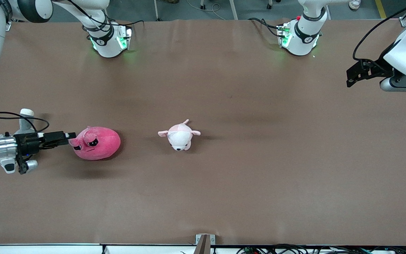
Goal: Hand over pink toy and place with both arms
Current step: 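Open the right gripper and draw it back from the pink toy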
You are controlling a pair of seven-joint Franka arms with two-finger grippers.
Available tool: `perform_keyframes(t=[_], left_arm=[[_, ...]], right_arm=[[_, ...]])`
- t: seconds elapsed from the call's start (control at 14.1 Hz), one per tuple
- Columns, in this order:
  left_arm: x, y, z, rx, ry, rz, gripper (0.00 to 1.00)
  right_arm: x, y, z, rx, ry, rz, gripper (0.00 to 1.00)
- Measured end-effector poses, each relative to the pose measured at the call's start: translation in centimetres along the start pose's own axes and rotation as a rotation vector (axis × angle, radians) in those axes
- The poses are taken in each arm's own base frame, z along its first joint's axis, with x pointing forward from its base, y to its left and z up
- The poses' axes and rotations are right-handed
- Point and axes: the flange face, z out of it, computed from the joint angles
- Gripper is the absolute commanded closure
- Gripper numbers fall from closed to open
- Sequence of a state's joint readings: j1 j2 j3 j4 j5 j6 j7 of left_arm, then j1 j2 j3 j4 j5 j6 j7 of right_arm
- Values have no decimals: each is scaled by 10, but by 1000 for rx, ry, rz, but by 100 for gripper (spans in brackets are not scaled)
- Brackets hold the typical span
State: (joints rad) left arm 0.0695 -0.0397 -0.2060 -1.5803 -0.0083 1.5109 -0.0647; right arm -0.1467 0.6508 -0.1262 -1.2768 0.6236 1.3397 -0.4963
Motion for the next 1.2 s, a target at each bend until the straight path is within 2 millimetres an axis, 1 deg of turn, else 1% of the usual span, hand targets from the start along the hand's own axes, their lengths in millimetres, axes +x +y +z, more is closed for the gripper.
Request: perform_keyframes(t=[0.14, 0.28, 0.43, 0.57, 0.71, 0.85, 0.99, 1.2], left_arm=[[0, 0, 0, -5, -1, 0, 0], [0, 1, 0, -6, -1, 0, 0], [0, 1, 0, -6, 0, 0, 0], [0, 1, -1, -6, -2, 0, 0], [-1, 1, 0, -6, -5, 0, 0], [-1, 1, 0, -6, -6, 0, 0], [-1, 1, 1, -5, -12, 0, 0], [-2, 1, 3, -5, -20, 1, 0]], right_arm=[[-11, -21, -29, -82, 5, 10, 0], [-29, -49, -61, -173, 24, 19, 0], [-50, -80, -90, -272, 50, 42, 0], [-67, -115, -111, -396, 69, 44, 0], [-75, -151, -125, -506, 93, 56, 0], [-81, -178, -132, -545, 143, 126, 0], [-89, -195, -140, -555, 192, 182, 0], [-96, -210, -160, -620, 277, 187, 0]])
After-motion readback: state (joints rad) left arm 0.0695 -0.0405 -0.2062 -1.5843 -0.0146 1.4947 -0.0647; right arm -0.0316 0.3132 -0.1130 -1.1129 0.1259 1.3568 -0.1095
